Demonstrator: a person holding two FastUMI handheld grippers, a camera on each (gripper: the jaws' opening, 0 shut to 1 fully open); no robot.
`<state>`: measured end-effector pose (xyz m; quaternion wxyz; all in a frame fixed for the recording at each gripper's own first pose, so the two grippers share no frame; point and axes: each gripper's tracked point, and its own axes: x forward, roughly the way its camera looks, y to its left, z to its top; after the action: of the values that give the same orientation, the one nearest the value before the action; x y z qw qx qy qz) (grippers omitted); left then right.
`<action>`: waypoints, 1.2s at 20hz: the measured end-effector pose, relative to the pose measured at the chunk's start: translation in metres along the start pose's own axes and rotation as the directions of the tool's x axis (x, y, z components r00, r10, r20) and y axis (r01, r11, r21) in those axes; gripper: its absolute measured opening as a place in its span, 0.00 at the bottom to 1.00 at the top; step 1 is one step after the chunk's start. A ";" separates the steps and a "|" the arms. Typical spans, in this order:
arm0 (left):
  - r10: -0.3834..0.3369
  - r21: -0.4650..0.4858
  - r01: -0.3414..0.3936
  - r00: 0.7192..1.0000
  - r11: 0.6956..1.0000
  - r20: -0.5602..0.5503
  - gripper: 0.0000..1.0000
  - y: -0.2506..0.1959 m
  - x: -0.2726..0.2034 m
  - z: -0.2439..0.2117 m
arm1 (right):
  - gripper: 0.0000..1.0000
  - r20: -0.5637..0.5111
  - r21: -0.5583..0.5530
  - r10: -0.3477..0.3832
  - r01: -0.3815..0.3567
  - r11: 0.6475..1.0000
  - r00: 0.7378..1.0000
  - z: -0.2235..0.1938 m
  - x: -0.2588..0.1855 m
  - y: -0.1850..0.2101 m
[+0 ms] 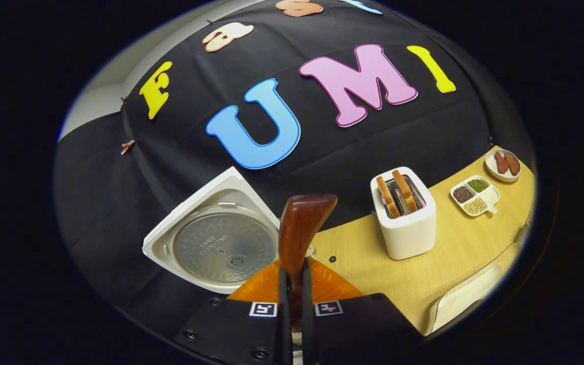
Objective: Close the left gripper, press the button to open the rice cooker; take a wooden spoon from the chopstick holder with the right hand, scoop a spoonful of rice and pour it into the rice cooker, then put the wooden spoon back into the chopstick holder.
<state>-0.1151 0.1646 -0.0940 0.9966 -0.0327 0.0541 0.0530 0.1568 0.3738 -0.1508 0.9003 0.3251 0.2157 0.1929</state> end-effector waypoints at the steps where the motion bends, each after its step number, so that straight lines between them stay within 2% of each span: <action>1: -0.002 -0.002 0.002 1.000 1.000 0.002 0.98 -0.001 0.000 0.001 | 0.12 0.004 -0.024 -0.001 0.001 1.000 1.000 0.004 0.002 0.003; 5: -0.012 -0.010 0.012 1.000 1.000 0.013 0.98 -0.006 -0.001 0.003 | 0.12 0.008 -0.141 0.013 -0.011 0.990 1.000 0.012 0.007 0.020; 10: -0.001 -0.007 0.001 1.000 1.000 0.013 0.98 -0.007 0.001 0.004 | 0.12 0.004 -0.277 0.044 -0.041 0.960 0.999 0.010 0.009 0.038; 14: 0.007 0.000 -0.007 1.000 1.000 0.013 0.98 -0.006 0.002 0.004 | 0.12 -0.001 -0.381 0.122 -0.113 0.917 0.992 0.006 0.008 0.063; 18: 0.009 0.001 -0.009 1.000 1.000 0.010 0.98 -0.003 0.004 0.003 | 0.12 -0.016 -0.454 0.142 -0.134 0.881 0.990 -0.001 0.008 0.073; 21: 0.007 -0.005 -0.007 1.000 1.000 0.003 0.98 -0.002 0.005 0.000 | 0.12 -0.027 -0.564 0.152 -0.141 0.814 0.988 -0.010 0.003 0.080; 24: 0.006 0.000 -0.006 1.000 1.000 -0.001 0.98 -0.001 0.007 -0.003 | 0.12 -0.031 -0.691 0.165 -0.140 0.709 0.986 -0.017 -0.005 0.088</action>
<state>-0.1080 0.1641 -0.0973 0.9964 -0.0327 0.0545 0.0561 0.1254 0.4429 -0.1025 0.9409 -0.0137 0.0858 0.3274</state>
